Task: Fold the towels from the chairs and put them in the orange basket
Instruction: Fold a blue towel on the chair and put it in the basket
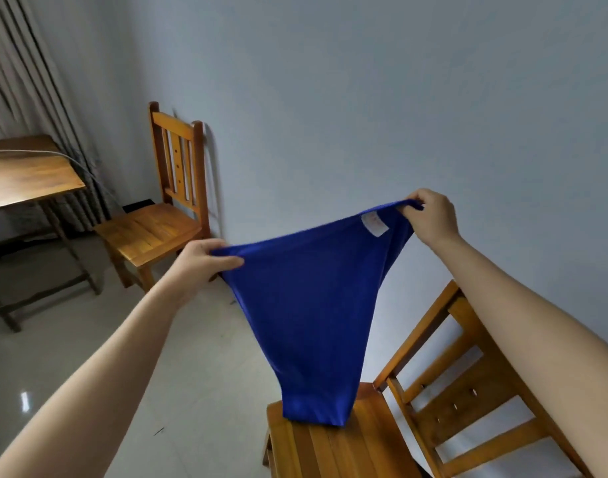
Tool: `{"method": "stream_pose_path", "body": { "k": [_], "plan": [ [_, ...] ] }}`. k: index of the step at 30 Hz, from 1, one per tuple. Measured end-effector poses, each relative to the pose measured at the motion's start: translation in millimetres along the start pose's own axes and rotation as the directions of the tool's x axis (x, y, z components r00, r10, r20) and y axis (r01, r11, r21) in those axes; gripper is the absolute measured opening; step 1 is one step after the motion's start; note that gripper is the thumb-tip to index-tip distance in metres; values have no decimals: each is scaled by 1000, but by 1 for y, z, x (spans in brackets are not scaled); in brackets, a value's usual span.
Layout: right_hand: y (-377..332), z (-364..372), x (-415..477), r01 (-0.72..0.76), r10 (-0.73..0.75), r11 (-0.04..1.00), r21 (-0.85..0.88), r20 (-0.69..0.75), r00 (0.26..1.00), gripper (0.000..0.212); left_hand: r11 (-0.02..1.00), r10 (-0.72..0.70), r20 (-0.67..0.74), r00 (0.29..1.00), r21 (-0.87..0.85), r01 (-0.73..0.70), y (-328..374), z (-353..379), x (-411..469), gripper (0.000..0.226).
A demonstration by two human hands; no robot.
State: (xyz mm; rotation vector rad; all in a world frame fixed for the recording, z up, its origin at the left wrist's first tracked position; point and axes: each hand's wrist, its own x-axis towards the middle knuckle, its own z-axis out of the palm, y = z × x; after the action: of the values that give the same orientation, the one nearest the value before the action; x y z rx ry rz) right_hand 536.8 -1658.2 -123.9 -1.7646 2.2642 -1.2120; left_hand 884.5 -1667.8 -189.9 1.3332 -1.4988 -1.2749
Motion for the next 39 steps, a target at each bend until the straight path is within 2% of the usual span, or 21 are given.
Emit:
{"method": "stream_pose_path", "body": {
  "k": [3,6,8,10,13,15,18,19,20,23,25,27,30,33,36,39],
  "plan": [
    [-1,-19,16,-19,18,1000,-11,-102,995,17,943,32,-35,999,-331,-42,40,-1,7,5],
    [-1,-47,13,-25,37,994,104,-114,993,17,869,120,-28,992,-481,-118,67,15,-8,15],
    [7,-68,0,-28,38,978,206,-42,998,11,840,144,-34,989,-524,-141,75,25,-27,23],
    [19,-84,-14,-57,41,960,274,62,997,9,856,146,-44,988,-495,-148,74,31,-46,18],
    [41,-114,-44,-78,2,951,300,247,969,8,874,122,-81,989,-463,-146,66,48,-89,19],
    [61,-132,-70,-113,-14,945,307,384,923,4,872,97,-82,992,-473,-124,52,67,-126,28],
    [98,-146,-116,-139,-43,950,280,558,828,6,877,78,-35,996,-472,-85,18,96,-187,14],
    [110,-149,-131,-144,-49,954,264,609,792,6,885,52,-16,999,-462,-53,2,105,-205,25],
    [123,-151,-148,-149,-46,960,236,660,750,6,888,3,-11,1000,-460,-7,-16,115,-221,30],
    [161,-146,-202,-168,32,982,85,804,593,5,867,-185,10,983,-469,168,-74,148,-270,25],
    [187,-138,-240,-150,112,988,-45,875,471,8,827,-332,8,943,-479,295,-114,169,-300,23],
    [209,-127,-275,-154,172,981,-119,903,394,9,783,-436,3,900,-492,381,-151,184,-321,23],
    [234,-113,-324,-153,237,969,-195,909,342,8,752,-535,7,845,-451,480,-189,208,-352,18],
    [257,-106,-360,-167,300,951,-258,897,325,10,737,-595,33,803,-378,561,-218,232,-379,18],
    [273,-107,-378,-204,349,933,-297,884,312,7,705,-639,55,768,-357,612,-238,242,-397,18],
    [280,-112,-387,-200,370,924,-325,892,260,6,685,-667,74,741,-332,649,-249,248,-408,18]
  ]
}}
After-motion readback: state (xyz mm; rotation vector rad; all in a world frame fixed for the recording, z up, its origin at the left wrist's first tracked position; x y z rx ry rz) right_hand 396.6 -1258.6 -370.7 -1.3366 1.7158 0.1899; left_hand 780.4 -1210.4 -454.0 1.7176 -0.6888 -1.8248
